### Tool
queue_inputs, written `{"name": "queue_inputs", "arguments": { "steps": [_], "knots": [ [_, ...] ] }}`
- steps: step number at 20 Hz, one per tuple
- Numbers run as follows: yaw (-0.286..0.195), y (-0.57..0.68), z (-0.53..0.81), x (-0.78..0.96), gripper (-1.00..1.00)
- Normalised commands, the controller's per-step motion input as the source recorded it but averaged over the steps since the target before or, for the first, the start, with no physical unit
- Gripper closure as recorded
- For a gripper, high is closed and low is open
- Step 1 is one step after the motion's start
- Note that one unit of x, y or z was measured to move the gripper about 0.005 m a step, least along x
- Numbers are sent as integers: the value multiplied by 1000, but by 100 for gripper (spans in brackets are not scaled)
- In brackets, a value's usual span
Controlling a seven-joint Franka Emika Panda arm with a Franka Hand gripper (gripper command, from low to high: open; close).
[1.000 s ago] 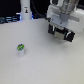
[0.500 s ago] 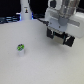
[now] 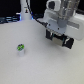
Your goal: Open the kcup holder, insert the kcup into the holder, and close the kcup holder
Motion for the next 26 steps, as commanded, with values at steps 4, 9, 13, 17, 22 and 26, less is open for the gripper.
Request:
{"name": "queue_inputs", "arguments": {
  "steps": [4,9,13,17,22,26],
  "knots": [
    [-82,-162,334,132,-100],
    [-169,-441,406,27,-100],
    [-205,-537,361,-49,-100],
    [-228,-522,284,-135,-100],
    [-248,-470,184,-227,-100],
    [-247,-440,75,-306,-100]
  ]
}}
